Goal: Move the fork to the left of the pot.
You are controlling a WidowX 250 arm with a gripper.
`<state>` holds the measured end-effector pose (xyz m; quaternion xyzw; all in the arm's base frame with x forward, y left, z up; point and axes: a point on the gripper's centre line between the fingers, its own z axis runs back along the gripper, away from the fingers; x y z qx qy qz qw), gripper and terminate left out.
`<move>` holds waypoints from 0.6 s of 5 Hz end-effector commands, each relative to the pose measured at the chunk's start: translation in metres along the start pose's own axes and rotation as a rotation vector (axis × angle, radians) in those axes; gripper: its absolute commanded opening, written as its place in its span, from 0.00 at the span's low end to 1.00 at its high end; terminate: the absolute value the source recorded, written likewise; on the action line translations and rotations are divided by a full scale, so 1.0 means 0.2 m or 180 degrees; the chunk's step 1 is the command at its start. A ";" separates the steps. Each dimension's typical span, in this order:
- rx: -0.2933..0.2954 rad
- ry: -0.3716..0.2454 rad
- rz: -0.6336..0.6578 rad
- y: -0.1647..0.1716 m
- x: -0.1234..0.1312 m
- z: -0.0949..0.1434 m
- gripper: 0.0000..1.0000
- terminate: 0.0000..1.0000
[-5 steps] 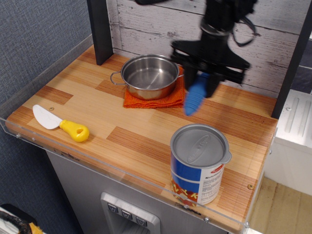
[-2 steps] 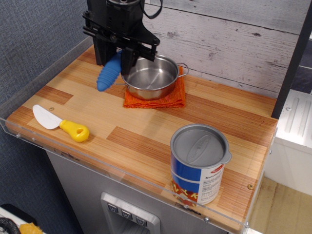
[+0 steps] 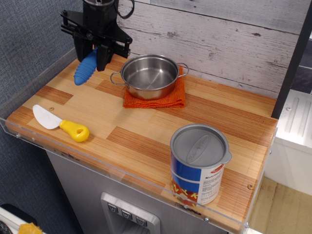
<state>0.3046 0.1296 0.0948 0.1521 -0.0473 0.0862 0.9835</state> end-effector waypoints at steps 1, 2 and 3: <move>-0.0054 -0.0280 -0.0130 0.11 0.08 -0.08 0.00 0.00; -0.0098 -0.0324 -0.0153 0.13 0.11 -0.17 0.00 0.00; -0.0214 -0.0464 -0.0295 0.10 0.14 -0.21 0.00 0.00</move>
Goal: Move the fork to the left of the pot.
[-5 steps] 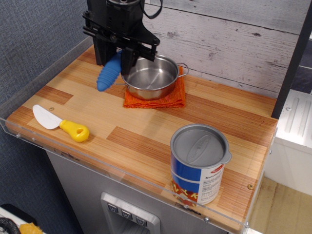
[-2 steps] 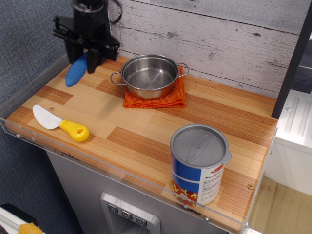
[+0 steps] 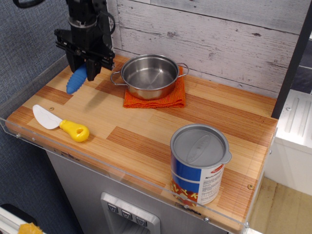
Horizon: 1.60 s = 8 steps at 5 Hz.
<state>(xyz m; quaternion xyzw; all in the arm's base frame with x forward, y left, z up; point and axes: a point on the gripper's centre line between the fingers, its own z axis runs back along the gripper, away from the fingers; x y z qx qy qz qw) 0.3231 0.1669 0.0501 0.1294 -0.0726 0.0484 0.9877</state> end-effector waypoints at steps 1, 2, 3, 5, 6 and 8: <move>0.0005 -0.0308 -0.0115 0.03 0.03 0.02 0.00 0.00; -0.0032 -0.0304 -0.0122 0.05 0.00 0.01 0.00 0.00; -0.0101 -0.0290 -0.0105 0.08 -0.03 -0.03 0.00 0.00; -0.0208 -0.0312 -0.0171 0.09 -0.05 -0.08 0.00 0.00; -0.0252 -0.0346 -0.0210 0.10 -0.06 -0.07 1.00 0.00; -0.0233 -0.0411 -0.0198 0.12 -0.06 -0.02 1.00 0.00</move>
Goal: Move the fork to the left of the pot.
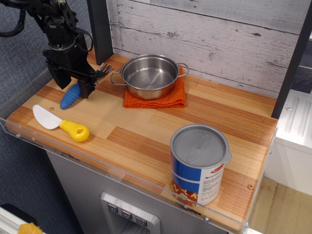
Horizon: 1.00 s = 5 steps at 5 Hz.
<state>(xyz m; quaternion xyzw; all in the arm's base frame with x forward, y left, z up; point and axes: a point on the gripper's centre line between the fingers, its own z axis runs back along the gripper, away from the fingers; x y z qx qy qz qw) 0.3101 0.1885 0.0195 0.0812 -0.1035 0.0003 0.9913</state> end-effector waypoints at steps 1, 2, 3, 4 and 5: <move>0.0165 -0.0215 0.0080 0.04 0.03 0.19 1.00 0.00; 0.0329 -0.0161 0.0162 0.03 0.04 0.27 1.00 0.00; 0.0399 -0.0130 0.0238 0.01 0.03 0.38 1.00 0.00; 0.0445 0.0045 0.0304 -0.03 0.03 0.45 1.00 0.00; 0.0338 -0.0053 0.0348 -0.09 0.06 0.50 1.00 0.00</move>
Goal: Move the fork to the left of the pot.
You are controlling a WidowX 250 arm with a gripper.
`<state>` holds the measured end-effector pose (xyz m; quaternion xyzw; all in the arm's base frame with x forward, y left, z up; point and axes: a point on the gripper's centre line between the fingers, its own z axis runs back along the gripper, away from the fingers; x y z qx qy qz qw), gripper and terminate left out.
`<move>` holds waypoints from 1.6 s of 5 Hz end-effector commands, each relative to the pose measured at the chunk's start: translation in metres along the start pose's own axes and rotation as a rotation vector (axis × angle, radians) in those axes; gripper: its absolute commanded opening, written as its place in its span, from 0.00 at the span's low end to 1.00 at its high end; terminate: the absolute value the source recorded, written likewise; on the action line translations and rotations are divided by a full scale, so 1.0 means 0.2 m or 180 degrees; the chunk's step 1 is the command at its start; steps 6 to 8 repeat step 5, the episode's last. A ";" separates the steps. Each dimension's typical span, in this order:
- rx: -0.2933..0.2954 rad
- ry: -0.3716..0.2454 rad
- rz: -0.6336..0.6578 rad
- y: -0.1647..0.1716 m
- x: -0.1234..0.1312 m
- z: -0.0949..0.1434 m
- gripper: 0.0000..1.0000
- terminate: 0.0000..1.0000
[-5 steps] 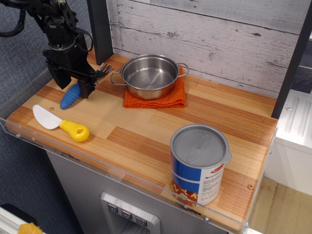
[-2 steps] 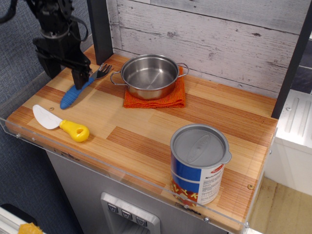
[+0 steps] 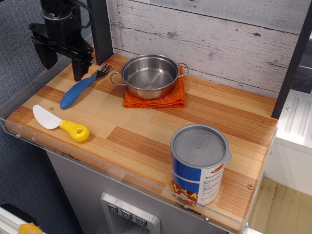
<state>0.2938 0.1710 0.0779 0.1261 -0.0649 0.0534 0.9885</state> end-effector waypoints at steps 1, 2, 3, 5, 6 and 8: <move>-0.0074 -0.0431 0.0137 -0.09 0.14 0.26 1.00 0.00; -0.0194 -0.0567 0.0212 -0.17 0.25 0.33 1.00 0.00; -0.0305 -0.0690 0.0242 -0.25 0.35 0.40 1.00 0.00; -0.0305 -0.0690 0.0242 -0.25 0.35 0.40 1.00 1.00; -0.0305 -0.0690 0.0242 -0.25 0.35 0.40 1.00 1.00; -0.0305 -0.0690 0.0242 -0.25 0.35 0.40 1.00 1.00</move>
